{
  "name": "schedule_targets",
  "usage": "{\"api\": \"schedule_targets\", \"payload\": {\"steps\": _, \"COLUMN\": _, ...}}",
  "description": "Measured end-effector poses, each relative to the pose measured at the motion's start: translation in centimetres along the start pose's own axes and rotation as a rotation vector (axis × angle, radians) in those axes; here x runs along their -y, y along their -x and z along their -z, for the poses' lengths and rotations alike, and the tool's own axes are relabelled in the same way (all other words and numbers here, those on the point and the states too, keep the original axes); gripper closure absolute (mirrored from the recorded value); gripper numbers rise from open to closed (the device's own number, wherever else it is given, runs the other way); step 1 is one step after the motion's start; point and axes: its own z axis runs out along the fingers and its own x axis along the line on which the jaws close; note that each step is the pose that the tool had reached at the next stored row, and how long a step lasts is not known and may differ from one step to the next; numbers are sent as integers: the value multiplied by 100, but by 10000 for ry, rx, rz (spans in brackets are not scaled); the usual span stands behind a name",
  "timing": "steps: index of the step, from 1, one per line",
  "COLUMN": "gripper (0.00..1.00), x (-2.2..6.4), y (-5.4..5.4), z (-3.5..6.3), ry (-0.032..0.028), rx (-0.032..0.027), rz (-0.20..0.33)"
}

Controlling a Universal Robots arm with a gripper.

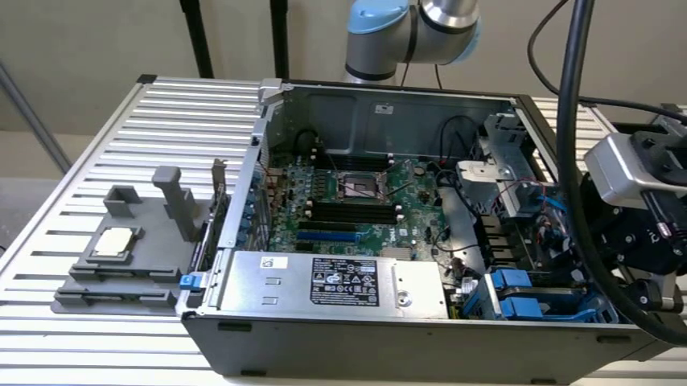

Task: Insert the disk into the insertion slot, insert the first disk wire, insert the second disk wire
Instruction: 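Insert the first disk wire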

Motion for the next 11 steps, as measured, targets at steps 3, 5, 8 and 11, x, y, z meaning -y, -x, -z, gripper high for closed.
{"api": "schedule_targets", "payload": {"steps": 3, "gripper": 83, "x": 0, "y": 2, "z": -6, "ry": 1, "rx": -112, "rz": -29}}
{"api": "schedule_targets", "payload": {"steps": 5, "gripper": 83, "x": 0, "y": 2, "z": -6, "ry": 0, "rx": -148, "rz": -33}}
{"api": "schedule_targets", "payload": {"steps": 8, "gripper": 83, "x": -28, "y": 7, "z": -10, "ry": -1, "rx": -162, "rz": -34}}
{"api": "schedule_targets", "payload": {"steps": 11, "gripper": 83, "x": -45, "y": 19, "z": -15, "ry": -3, "rx": -195, "rz": -42}}
